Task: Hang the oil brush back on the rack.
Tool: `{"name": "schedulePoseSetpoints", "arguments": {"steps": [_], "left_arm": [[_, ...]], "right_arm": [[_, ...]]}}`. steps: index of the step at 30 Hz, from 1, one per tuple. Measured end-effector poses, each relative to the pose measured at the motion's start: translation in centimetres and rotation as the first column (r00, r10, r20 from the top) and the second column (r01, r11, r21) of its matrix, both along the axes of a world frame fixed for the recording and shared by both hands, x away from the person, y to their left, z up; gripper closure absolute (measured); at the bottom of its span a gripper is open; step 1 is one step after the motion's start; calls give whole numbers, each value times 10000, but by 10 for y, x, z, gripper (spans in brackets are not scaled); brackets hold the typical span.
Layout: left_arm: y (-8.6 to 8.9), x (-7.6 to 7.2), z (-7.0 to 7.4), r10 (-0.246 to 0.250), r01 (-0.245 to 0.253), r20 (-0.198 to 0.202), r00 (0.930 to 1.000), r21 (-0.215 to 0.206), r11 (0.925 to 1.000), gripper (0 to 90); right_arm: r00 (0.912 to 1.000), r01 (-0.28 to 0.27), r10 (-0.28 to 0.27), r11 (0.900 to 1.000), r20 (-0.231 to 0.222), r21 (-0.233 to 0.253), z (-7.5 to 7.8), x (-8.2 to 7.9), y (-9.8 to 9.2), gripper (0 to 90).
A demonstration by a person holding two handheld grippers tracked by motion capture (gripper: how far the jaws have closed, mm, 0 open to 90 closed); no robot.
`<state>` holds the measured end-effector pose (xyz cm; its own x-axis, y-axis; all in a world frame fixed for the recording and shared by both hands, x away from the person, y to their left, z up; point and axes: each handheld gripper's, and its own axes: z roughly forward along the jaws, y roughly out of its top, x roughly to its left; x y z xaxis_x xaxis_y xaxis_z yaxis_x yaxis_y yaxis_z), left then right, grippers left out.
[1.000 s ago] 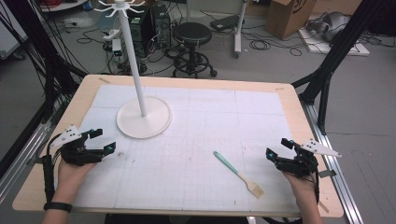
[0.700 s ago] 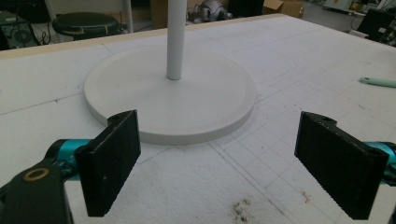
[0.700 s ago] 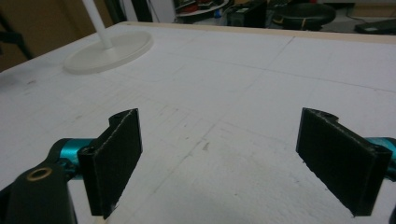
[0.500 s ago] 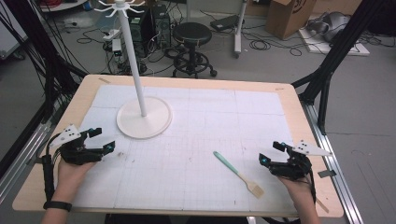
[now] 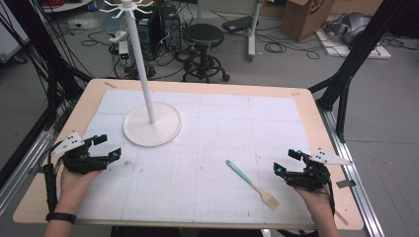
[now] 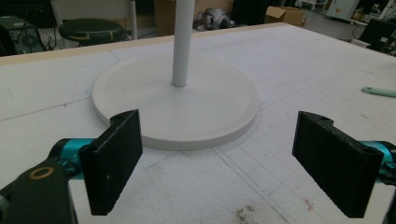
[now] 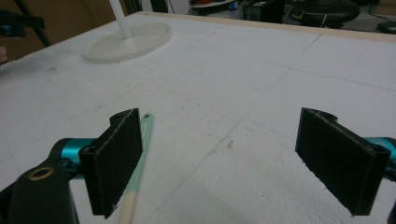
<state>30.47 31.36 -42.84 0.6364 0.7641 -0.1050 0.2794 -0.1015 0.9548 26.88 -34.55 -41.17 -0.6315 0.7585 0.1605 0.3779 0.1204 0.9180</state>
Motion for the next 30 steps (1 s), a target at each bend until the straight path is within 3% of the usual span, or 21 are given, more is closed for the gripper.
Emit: {"name": "schedulePoseSetpoints", "arguments": {"steps": [8, 14, 19, 24, 30], "left_arm": [[0, -6, 3, -23, 22, 26, 10000, 216, 9998, 166], [1, -7, 5, 0, -1, 91, 10000, 98, 10000, 167], [0, -7, 5, -29, 28, 101, 9999, 141, 9999, 168], [0, -7, 4, -21, 20, 81, 10000, 159, 9999, 170], [0, -7, 5, -28, 26, 118, 9999, 168, 9999, 173]], "right_arm": [[9996, -285, 284, 9995, -63, -137, -3, -7, 1, 148], [9972, -732, 724, 9961, -194, -485, -9, -12, 9, 149], [9937, -1071, 1046, 9920, -400, -664, -15, -16, 23, 149], [9841, -1599, 1526, 9839, -907, -797, -21, -17, 43, 173], [9825, -1524, 1407, 9840, -1219, -928, -27, -18, 50, 251]]}}
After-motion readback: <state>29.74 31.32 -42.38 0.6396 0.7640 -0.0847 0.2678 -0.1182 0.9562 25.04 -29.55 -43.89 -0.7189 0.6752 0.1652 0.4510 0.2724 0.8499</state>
